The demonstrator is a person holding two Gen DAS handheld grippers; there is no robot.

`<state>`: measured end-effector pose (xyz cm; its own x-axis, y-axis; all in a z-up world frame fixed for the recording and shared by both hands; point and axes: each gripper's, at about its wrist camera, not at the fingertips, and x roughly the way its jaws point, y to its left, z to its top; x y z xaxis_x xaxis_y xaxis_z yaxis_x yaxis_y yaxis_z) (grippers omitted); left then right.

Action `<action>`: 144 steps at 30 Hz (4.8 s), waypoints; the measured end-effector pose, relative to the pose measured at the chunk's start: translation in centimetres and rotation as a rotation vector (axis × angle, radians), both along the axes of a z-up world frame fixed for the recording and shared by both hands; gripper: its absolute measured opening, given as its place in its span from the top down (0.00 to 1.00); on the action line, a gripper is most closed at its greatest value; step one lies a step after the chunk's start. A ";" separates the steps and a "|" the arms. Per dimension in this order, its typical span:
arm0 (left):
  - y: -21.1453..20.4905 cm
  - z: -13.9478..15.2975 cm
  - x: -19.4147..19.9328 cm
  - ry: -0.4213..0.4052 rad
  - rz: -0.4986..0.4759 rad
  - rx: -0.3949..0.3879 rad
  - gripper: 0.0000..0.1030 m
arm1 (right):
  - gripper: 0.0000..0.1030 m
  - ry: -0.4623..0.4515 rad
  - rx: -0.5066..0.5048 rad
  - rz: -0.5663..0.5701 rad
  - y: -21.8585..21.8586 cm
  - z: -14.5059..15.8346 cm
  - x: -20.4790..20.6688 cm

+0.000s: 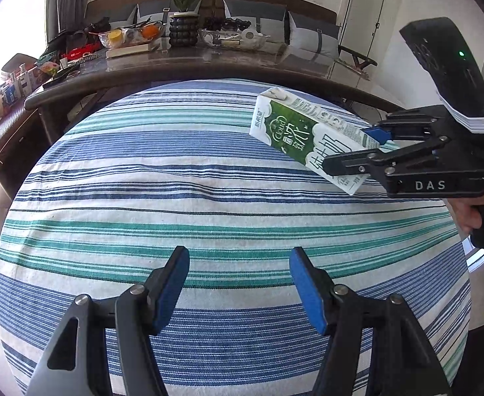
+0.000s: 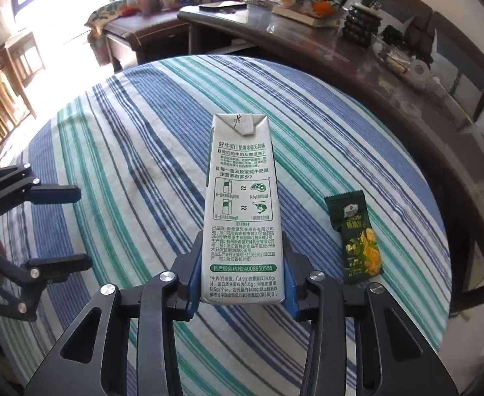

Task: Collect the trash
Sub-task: 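Grasp the white-and-green milk carton with the right tool and lift it, then grasp the green cracker packet with the left tool while the right holds the carton, then carry carton and cracker packet to the blue wastebasket and open both tools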

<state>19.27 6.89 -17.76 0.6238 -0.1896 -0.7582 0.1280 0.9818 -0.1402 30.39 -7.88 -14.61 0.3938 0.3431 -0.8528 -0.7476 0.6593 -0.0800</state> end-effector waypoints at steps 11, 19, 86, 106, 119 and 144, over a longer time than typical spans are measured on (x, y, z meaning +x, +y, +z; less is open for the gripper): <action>-6.2 1.5 2.1 0.033 -0.072 -0.063 0.38 | 0.61 -0.125 0.040 -0.470 -14.6 -0.9 -11.5; -13.0 4.0 15.4 0.124 0.077 -0.154 0.34 | 0.61 -0.098 0.107 -0.517 -16.4 -1.7 -11.7; -7.5 -1.1 6.0 0.006 -0.278 0.092 0.59 | 0.61 0.060 0.031 -0.537 -17.1 0.7 -8.7; -17.1 3.0 -2.2 -0.030 -0.442 -0.008 0.61 | 0.61 0.023 0.218 -0.652 -23.7 2.9 -11.1; -34.6 3.2 -4.5 0.010 -0.684 -0.031 0.61 | 0.61 0.048 0.096 -0.912 -38.5 0.4 -13.2; -50.7 -10.9 -0.5 0.201 -0.716 0.029 0.43 | 0.34 0.296 0.276 -1.195 -52.6 -12.4 -11.5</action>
